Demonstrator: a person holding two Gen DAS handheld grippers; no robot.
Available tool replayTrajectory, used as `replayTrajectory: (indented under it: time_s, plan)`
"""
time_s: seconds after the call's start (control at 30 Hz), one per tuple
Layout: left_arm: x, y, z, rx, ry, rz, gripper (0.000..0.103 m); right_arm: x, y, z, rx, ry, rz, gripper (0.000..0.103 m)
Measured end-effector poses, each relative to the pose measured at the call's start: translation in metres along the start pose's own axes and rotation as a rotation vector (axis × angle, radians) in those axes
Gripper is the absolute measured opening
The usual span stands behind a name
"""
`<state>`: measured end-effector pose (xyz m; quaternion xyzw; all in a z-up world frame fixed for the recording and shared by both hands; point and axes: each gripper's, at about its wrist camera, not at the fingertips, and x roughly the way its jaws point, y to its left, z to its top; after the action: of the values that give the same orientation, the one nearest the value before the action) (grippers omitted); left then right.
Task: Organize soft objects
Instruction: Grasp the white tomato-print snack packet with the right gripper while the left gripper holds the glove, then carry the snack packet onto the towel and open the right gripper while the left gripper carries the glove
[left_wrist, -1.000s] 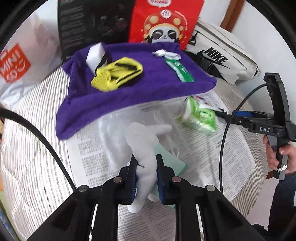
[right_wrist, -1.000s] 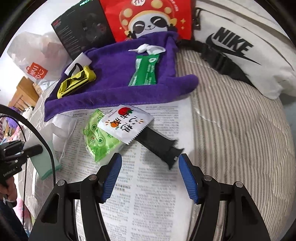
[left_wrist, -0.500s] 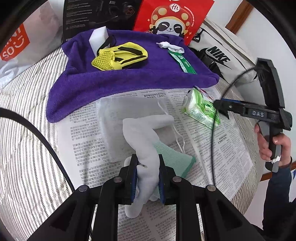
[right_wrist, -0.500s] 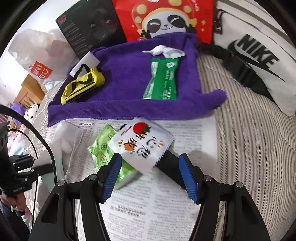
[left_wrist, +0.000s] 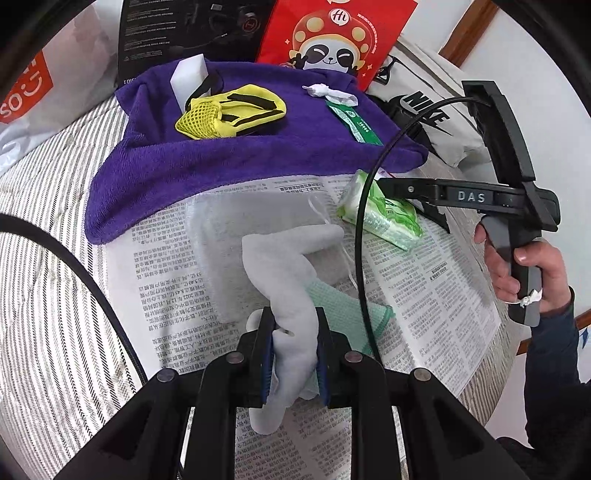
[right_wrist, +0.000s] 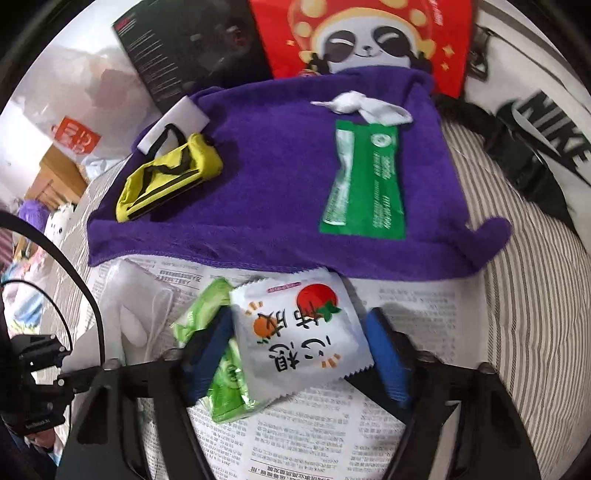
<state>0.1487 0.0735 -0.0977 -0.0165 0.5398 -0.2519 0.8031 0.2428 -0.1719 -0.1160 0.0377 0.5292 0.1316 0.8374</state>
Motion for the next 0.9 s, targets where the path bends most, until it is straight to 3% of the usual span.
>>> replayTrajectory:
  time_s: [0.17,0.57,0.9]
  plan:
    - [-0.003,0.004,-0.004,-0.005,-0.006,-0.017,0.019,-0.009,0.005,-0.004,-0.029,0.001,0.012,0.049]
    - [-0.026,0.011,-0.006,-0.044,-0.058,-0.053,0.018,-0.052,0.001,-0.019,-0.034,-0.036,-0.017,0.049]
    - [-0.059,0.012,-0.004,-0.048,-0.118,-0.025,0.018,-0.08,-0.009,-0.018,-0.007,-0.085,-0.021,0.049]
